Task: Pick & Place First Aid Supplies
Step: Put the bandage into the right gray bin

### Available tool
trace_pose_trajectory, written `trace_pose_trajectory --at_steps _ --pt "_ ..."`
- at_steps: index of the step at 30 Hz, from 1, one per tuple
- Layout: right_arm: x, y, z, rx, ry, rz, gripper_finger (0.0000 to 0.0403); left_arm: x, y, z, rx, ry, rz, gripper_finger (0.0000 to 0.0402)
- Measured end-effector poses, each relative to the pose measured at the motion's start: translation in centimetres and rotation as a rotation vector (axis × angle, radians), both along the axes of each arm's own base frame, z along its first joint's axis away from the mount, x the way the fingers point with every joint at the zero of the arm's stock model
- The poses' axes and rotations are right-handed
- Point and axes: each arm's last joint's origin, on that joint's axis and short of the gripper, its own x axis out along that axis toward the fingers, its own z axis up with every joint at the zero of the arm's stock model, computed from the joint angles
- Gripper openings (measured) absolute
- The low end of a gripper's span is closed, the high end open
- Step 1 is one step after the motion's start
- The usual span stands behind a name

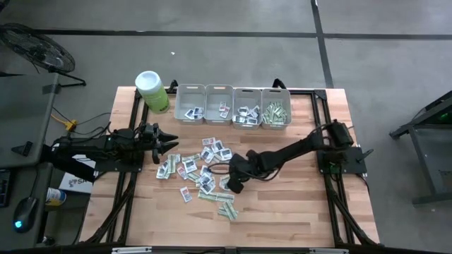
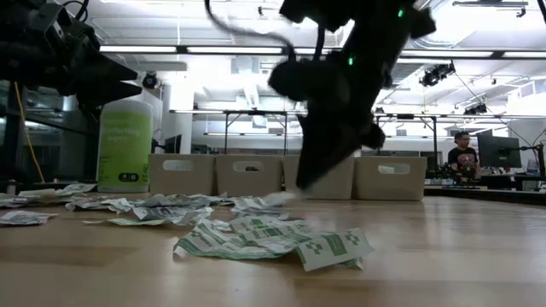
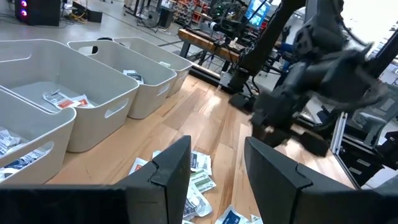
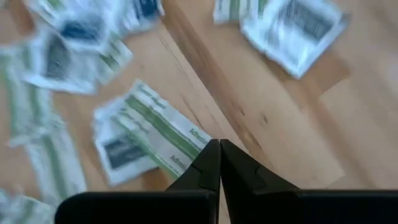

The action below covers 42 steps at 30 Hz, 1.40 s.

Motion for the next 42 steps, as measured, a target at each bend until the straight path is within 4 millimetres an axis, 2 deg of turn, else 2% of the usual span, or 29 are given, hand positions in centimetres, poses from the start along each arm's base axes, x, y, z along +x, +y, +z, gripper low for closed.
trace_pose_trajectory --at_steps 10,22,26,31,37,42 --pt "-0.9 1.1 1.9 -0.246 -0.074 -0.057 0.0 0.0 0.0 0.0 0.0 0.0 0.0 0.015" --pt "-1.6 0.3 2.5 -0.629 -0.103 -0.206 0.0 0.0 0.0 0.0 0.0 0.0 0.0 0.015" --pt "-2.1 -0.1 3.3 -0.792 -0.113 -0.255 0.0 0.0 0.0 0.0 0.0 0.0 0.0 0.015" --pt "-3.8 -1.0 4.8 -0.934 -0.072 -0.311 0.0 0.0 0.0 0.0 0.0 0.0 0.0 0.015" --pt "-6.5 -3.1 6.3 -0.976 0.024 -0.39 0.0 0.0 0.0 0.0 0.0 -0.001 0.0 0.015" --pt "-7.6 -5.2 6.7 -0.981 0.156 -0.418 0.0 0.0 0.0 0.0 0.0 0.0 0.0 0.015"
